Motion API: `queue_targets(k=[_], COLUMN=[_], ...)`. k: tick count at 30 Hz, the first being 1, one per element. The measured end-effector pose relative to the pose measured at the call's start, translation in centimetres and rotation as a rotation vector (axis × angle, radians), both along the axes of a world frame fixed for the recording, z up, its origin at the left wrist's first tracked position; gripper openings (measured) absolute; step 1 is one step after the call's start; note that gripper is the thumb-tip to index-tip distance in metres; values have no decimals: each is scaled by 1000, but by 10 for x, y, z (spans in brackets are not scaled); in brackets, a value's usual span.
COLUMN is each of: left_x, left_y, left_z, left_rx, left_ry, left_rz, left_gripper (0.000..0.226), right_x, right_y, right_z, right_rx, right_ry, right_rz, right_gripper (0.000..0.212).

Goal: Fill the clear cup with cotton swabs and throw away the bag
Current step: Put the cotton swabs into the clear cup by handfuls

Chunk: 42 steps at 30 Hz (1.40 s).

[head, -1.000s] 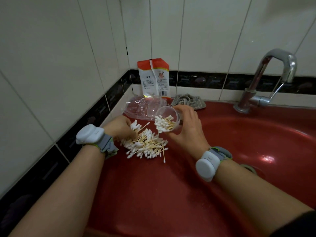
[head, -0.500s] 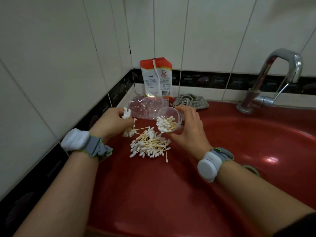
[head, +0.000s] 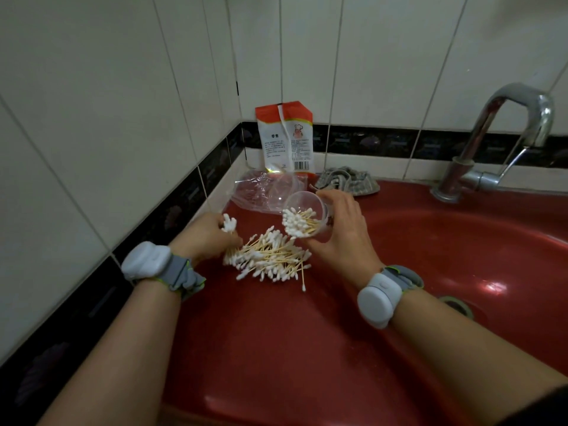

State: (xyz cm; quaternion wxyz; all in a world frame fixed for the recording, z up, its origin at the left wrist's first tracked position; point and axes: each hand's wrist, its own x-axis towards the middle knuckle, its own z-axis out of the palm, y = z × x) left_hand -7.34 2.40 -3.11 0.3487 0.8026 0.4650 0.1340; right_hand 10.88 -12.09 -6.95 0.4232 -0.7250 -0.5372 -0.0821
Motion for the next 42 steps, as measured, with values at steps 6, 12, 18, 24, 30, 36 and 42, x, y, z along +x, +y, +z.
queue_targets(k=[6,12,18,24,30,36,42], left_x=[-6,-11,-11,-12,-6,3,11], left_y=[-3,-7,-15,-22,-24,-27,-35], left_z=[18,18,23,33,36,37,34], left_rx=[99,186,173,52,-121,-464,-334], left_ry=[-206,-144,-385,-621,-835,-1068,-982], left_rz=[-22,-79,-39,-99,-58,67,54], left_gripper=[7,9,8,10,14,15,14], right_x=[0,-2,-4,0,-3,-8,-10], right_y=[-1,0,1,0,0,0,-1], right_z=[1,-1,1,2,3,6,8], right_rx=[10,0,9,14,21,20,4], right_ry=[3,3,-7,49,38,17,-16], right_rz=[2,13,18,-2,-1,29,46], right_gripper=[72,74,73,74,74,72,71])
